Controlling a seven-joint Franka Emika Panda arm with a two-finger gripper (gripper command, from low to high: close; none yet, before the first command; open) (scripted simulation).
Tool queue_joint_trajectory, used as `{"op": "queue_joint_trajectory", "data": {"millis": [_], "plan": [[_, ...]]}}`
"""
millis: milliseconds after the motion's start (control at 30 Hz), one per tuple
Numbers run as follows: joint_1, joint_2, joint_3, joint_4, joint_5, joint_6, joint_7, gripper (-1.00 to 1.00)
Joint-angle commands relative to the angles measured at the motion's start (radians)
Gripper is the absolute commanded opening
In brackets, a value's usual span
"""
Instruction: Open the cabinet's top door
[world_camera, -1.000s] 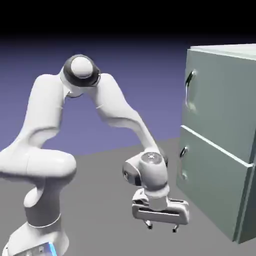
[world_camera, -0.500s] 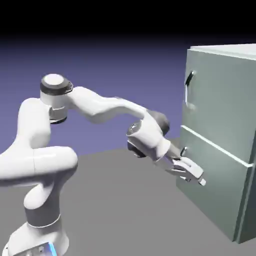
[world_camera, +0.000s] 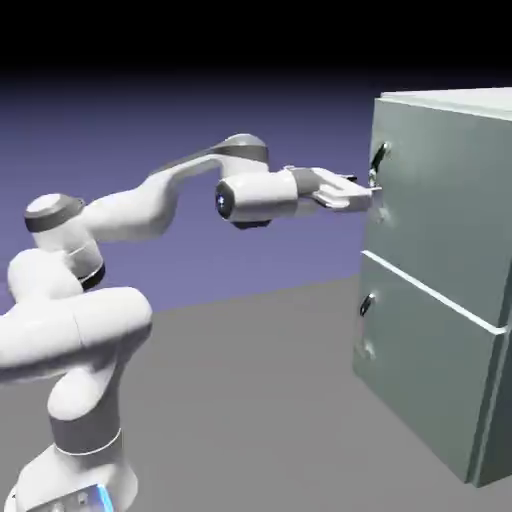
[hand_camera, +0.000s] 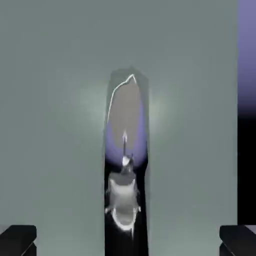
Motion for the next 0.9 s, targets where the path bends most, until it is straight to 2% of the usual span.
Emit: {"op": "queue_joint_trajectory", "data": {"millis": [0,67,467,867], "plan": [[0.0,0.0,0.0,0.0,0.0,0.0,0.0,-1.0],[0.02,0.002,-0.01,-0.036,0.01,-0.039,-0.018,-1.0],[0.182,-0.029,-0.183,-0.42,-0.008,-0.555,-0.207,-1.0],[0.093,-0.134,-0.417,-0.598,-0.213,-1.077,-0.358,-1.0]]}}
